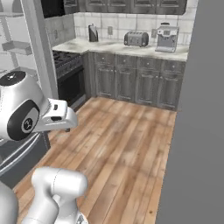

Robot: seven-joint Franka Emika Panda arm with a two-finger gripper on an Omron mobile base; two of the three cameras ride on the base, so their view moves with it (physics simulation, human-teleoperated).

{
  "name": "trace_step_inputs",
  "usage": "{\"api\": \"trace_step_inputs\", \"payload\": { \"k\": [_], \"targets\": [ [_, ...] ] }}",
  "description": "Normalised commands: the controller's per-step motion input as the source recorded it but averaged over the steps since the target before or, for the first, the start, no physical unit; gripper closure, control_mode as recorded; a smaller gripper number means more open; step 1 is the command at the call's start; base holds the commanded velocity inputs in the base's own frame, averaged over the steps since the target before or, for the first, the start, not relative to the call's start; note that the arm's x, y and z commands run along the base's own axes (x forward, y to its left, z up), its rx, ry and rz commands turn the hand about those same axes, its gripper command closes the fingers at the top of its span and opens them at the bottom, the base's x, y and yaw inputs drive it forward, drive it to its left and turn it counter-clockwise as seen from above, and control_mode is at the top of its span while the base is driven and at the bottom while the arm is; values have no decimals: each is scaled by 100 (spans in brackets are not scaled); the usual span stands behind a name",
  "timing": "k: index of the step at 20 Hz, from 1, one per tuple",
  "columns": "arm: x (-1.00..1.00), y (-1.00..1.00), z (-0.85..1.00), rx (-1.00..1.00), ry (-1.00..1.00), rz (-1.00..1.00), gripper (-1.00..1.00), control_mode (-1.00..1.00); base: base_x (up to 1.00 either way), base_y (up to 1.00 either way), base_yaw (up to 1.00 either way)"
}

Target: Take the cheese, steak, and bell pepper from the fridge and place them on the plate on the dining counter to create an appetizer plate.

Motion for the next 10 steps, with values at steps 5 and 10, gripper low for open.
{"api": "trace_step_inputs", "payload": {
  "k": [5,10],
  "targets": [
    [0,0,0,0,0,0,-100,100,55,32,41],
    [0,0,0,0,0,0,-100,100,54,31,42]
  ]
}}
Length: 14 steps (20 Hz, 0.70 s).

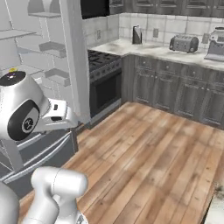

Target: Take the cheese, steak, and bell pepper from the fridge and place them on the plate on the dining counter to create an appetizer plate.

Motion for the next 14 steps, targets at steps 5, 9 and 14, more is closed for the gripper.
{"api": "trace_step_inputs", "payload": {
  "k": [5,9,14],
  "targets": [
    [0,0,0,0,0,0,-100,100,50,15,42],
    [0,0,0,0,0,0,-100,100,39,0,40],
    [0,0,0,0,0,0,-100,100,38,0,41]
  ]
}}
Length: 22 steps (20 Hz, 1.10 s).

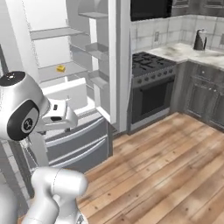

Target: Take the cheese, steak, and bell pepper from the fridge and place them on the plate on the dining counter to create an appetizer plate.

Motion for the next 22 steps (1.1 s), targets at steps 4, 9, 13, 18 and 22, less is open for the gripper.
{"api": "trace_step_inputs", "payload": {
  "k": [4,9,13,18,22],
  "targets": [
    [0,0,0,0,0,0,-100,100,52,-5,45],
    [0,0,0,0,0,0,-100,100,45,-39,36],
    [0,0,0,0,0,0,-100,100,35,-56,31],
    [0,0,0,0,0,0,-100,100,32,-44,29],
    [0,0,0,0,0,0,-100,100,49,-12,31]
  ]
}}
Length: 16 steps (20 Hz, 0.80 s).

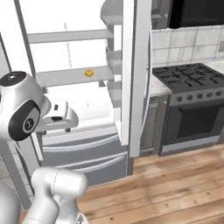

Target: Take the cheese, steak, and bell pepper from the fridge and place them on the plate on the dining counter to create an appetizer plate.

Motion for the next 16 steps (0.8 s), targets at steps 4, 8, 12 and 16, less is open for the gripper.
{"api": "trace_step_inputs", "payload": {
  "k": [4,8,12,16],
  "targets": [
    [0,0,0,0,0,0,-100,100,59,-3,33],
    [0,0,0,0,0,0,-100,100,52,-23,30],
    [0,0,0,0,0,0,-100,100,15,-51,27],
    [0,0,0,0,0,0,-100,100,12,-46,27]
  ]
}}
